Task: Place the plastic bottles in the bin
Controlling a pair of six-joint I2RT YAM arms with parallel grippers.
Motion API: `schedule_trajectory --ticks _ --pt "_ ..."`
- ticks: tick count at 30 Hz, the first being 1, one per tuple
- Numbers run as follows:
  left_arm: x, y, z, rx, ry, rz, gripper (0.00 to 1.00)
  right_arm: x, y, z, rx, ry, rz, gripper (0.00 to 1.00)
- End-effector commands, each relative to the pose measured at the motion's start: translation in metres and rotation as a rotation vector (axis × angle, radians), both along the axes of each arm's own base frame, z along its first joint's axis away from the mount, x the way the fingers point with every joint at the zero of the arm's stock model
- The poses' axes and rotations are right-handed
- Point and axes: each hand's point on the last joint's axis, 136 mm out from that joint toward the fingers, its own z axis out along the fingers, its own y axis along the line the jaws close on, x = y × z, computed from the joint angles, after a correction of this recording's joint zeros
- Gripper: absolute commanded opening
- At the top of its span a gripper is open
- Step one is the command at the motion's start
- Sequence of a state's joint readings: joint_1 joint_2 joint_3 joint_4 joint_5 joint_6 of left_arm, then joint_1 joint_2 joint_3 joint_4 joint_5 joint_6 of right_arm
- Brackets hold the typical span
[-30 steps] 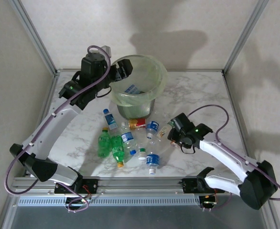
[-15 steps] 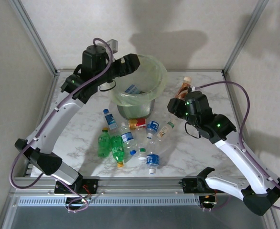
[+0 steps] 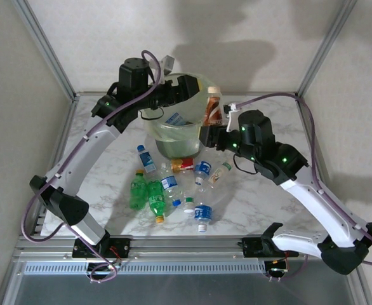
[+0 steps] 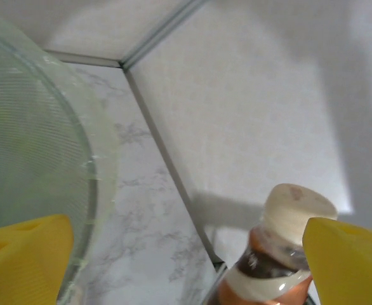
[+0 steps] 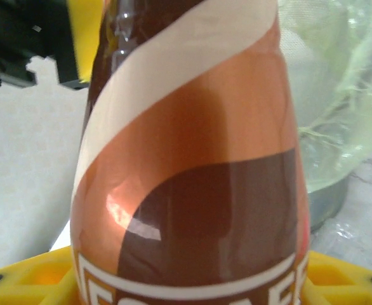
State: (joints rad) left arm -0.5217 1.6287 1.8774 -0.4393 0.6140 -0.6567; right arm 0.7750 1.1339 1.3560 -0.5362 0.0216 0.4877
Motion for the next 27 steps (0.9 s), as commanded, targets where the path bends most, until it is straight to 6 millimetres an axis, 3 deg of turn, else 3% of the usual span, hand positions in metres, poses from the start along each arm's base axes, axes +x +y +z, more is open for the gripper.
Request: schedule_trajectory --ticks 1,12,19,27 --pt "-0.014 -0.013 0.031 -0.089 -0.055 -0.102 0.91 -0.004 0.019 0.018 0.004 -0.059 0.077 0.56" --pt "-0.014 -0.013 0.014 -0.042 -0.025 -0.108 0.74 -0.008 0.047 0.015 -0.037 -0.064 0.134 0.56" --pt "-0.016 -0.013 0.004 -0.033 -0.006 -0.111 0.49 -0.01 0.051 0.01 -0.047 -0.052 0.135 0.56" --pt "-0.015 -0.008 0.006 -0.044 -0.017 -0.082 0.3 -0.008 0.05 0.013 -0.034 -0.058 0.11 0.56"
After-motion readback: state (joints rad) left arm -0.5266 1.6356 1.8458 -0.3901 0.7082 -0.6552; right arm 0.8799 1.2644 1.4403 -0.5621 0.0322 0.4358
